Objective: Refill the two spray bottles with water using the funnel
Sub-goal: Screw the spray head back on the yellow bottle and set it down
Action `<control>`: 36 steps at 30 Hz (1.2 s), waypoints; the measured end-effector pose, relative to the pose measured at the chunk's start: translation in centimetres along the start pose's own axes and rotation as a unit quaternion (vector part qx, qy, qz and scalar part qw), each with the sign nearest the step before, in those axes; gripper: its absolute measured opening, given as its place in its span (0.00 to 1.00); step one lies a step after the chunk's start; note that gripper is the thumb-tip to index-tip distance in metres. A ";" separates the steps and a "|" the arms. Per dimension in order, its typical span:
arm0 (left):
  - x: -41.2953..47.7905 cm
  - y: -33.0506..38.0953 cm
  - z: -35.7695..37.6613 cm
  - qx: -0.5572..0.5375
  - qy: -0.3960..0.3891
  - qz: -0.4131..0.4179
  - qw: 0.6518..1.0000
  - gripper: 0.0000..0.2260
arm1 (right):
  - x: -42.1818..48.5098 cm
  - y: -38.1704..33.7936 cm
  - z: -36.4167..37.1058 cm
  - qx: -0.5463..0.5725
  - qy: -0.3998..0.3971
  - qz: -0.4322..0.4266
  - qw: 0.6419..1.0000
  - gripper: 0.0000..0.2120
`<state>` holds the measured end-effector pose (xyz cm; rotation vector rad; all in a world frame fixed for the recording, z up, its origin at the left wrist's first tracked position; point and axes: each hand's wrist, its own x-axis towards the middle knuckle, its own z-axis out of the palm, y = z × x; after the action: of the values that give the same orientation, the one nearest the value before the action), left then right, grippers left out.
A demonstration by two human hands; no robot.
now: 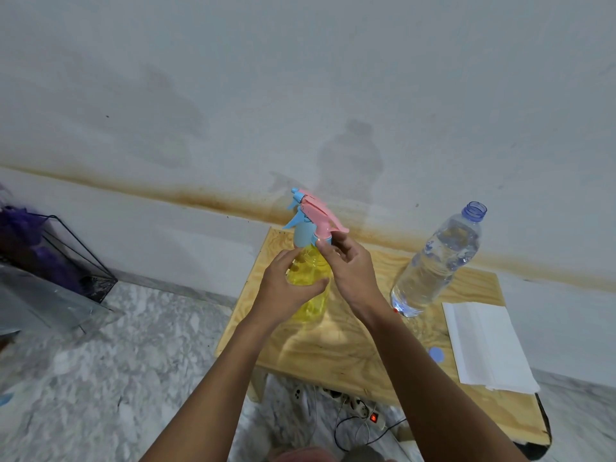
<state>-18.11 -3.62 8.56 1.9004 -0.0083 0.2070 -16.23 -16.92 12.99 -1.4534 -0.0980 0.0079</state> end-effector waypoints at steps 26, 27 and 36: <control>-0.2 1.3 0.1 -0.033 -0.004 0.020 0.999 0.26 | -0.4 -0.2 1.9 -0.039 0.052 -0.042 0.997 0.07; -0.1 1.4 0.0 -0.035 -0.003 0.022 0.999 0.25 | -0.5 -0.3 1.8 -0.025 0.037 -0.041 0.998 0.07; 0.1 2.0 0.0 -0.032 -0.010 0.037 0.999 0.21 | -0.5 -0.5 1.4 0.002 0.066 -0.033 0.997 0.19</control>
<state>-18.25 -4.33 10.43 1.8403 -0.0969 0.2354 -16.87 -15.65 13.57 -1.4420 -0.0371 -0.1424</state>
